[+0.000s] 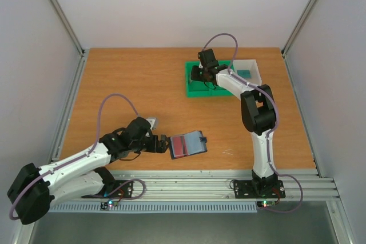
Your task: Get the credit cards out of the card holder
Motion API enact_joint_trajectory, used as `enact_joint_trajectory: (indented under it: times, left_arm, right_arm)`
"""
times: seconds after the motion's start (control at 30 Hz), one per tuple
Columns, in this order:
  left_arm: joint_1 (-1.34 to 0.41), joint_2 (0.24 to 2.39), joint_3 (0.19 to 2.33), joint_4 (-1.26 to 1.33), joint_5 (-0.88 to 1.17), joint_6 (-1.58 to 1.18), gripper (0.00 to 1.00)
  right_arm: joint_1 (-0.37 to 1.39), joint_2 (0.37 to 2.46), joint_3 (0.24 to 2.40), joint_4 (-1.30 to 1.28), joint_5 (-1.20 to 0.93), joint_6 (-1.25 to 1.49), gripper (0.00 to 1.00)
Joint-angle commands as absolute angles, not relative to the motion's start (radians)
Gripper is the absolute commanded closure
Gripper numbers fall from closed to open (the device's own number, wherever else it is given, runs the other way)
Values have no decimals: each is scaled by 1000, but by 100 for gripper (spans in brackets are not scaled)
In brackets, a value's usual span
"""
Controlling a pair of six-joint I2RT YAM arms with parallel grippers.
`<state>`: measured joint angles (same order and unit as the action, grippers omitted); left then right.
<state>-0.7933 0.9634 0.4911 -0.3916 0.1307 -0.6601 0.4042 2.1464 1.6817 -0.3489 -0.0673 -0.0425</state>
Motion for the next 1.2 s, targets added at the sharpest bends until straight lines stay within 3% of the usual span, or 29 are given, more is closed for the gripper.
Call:
enact_joint_trajectory:
  times: [0.0,0.37,0.7,0.93,1.17]
  left_arm:
    - [-793,974,485,-329,152,-676,1]
    - [-792,974,477,-329,153,-684,1]
    - [-793,997,466,-311,158,-703,1]
    - [-793,1048,450,-256,211,-743,7]
    - [-791,1091,434,-193,256,-793,12]
  right_arm:
    - [394,2186,1713,-325,-45,-33,99]
    - [365,2222,1738,-313,-71,-14,99]
    - [365,2247,1816,-390,-41,-26,80]
    - [366,2198,1856,-524,-17,-27,66]
    - [365,2098,1826,-622,-62,-38,60]
